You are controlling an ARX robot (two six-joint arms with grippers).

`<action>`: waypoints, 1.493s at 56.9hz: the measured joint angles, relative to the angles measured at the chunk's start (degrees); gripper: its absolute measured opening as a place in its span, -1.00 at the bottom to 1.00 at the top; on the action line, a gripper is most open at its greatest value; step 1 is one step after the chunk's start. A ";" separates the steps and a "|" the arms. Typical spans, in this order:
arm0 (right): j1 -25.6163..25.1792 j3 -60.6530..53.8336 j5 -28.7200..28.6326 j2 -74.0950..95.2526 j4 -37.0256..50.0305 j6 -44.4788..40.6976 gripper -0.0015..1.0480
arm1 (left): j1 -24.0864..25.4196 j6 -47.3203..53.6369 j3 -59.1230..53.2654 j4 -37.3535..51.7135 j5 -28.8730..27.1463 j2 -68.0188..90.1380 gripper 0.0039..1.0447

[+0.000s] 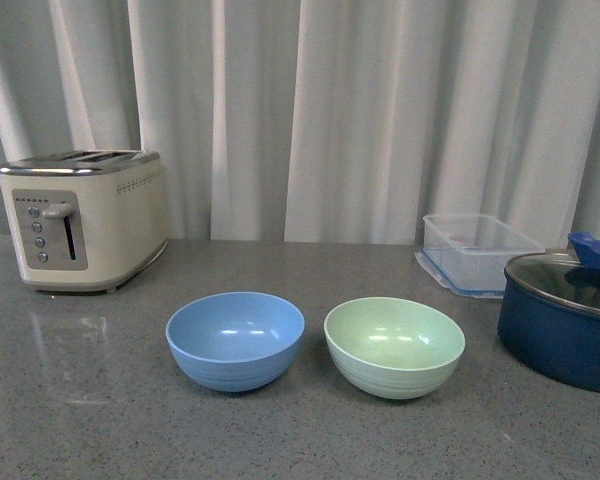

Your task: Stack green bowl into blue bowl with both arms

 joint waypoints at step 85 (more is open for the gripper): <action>4.63 24.94 -2.16 43.19 -31.61 3.80 0.81 | 0.00 -0.02 0.00 -24.63 0.02 -24.33 0.74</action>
